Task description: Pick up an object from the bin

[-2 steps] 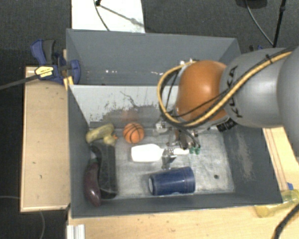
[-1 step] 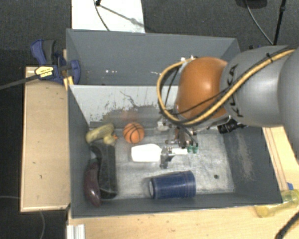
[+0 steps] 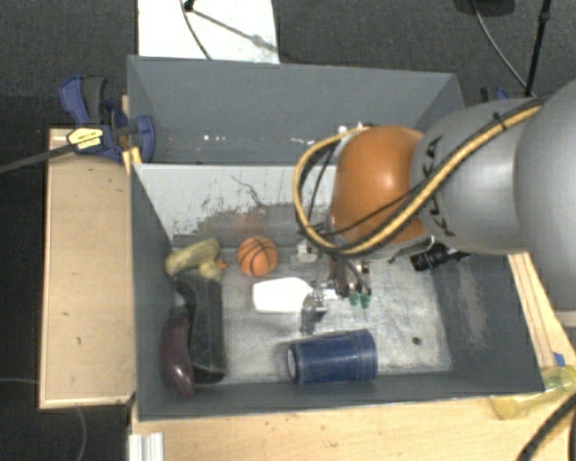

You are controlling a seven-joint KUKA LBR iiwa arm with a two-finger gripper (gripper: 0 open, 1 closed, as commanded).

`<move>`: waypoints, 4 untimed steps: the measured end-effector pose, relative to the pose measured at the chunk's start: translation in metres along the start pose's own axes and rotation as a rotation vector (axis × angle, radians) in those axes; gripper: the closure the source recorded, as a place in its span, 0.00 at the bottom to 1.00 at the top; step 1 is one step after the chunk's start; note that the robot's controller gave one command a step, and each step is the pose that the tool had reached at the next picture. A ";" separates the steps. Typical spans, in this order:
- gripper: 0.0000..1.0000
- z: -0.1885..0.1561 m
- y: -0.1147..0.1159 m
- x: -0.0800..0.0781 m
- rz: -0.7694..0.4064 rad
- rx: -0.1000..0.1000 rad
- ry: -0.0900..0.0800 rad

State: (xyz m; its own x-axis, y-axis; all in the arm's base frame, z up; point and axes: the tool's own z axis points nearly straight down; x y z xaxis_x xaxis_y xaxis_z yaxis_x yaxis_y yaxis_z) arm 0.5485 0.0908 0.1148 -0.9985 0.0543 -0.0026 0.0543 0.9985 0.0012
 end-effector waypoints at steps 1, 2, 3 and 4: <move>0.00 0.044 0.008 0.002 -0.010 0.000 -0.003; 1.00 0.041 0.006 0.007 0.080 -0.004 -0.011; 1.00 0.041 0.006 0.007 0.081 -0.004 -0.011; 1.00 0.039 0.006 0.007 0.081 -0.004 -0.009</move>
Offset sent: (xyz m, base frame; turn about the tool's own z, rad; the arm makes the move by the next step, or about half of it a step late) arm -0.0104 0.0049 -0.0448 0.0799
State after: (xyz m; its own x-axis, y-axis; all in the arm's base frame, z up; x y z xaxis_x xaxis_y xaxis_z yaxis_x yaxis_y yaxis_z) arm 0.5421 0.0970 0.0754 -0.9908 0.1350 -0.0113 0.1349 0.9908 0.0053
